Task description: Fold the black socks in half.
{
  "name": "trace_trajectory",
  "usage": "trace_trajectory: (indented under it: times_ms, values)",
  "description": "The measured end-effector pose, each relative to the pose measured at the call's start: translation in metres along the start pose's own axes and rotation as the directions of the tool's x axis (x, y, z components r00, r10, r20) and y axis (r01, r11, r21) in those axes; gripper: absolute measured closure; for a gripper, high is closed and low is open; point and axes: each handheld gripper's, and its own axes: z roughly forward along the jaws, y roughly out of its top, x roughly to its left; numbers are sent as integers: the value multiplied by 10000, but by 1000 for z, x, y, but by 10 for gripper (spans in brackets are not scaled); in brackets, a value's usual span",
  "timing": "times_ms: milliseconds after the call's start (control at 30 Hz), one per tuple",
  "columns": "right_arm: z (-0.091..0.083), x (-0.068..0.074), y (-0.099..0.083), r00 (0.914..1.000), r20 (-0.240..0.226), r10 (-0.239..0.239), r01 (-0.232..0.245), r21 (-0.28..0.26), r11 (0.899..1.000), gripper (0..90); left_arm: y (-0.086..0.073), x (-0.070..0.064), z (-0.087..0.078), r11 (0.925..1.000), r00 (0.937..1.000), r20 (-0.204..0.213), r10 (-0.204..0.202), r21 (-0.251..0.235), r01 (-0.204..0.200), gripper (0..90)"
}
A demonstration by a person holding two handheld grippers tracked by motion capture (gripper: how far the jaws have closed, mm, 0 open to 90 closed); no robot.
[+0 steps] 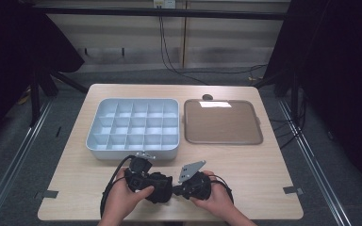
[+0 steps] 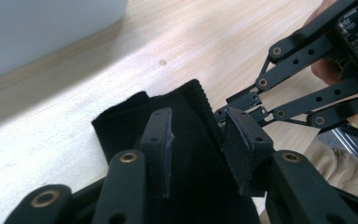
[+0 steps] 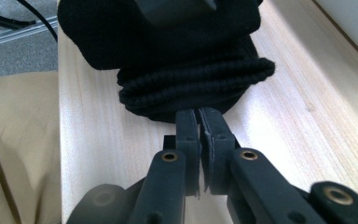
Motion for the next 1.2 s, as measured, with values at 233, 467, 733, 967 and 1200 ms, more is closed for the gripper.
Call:
trace_trajectory:
  times_ms: [233,467,733,967,1200]
  values:
    - [0,0,0,10000,5,-43,43,10,10000,864,0,3,-6,9994,9997,-57,-216,-261,215,592]
    - [0,0,0,10000,14,-12,12,18,10000,865,-4,14,-9,9990,9984,-389,-410,-178,404,536]
    - [-2,0,0,10000,-15,-21,21,4,10000,892,-11,30,-12,9951,9931,-643,-982,-6,984,466]
    - [1,2,1,9999,-34,-146,146,142,9998,900,-18,37,-7,9918,9906,-656,-1198,357,1223,438]
    - [3,3,1,9998,-81,-205,207,233,9995,900,-20,35,2,9910,9915,-520,-1194,548,1223,417]
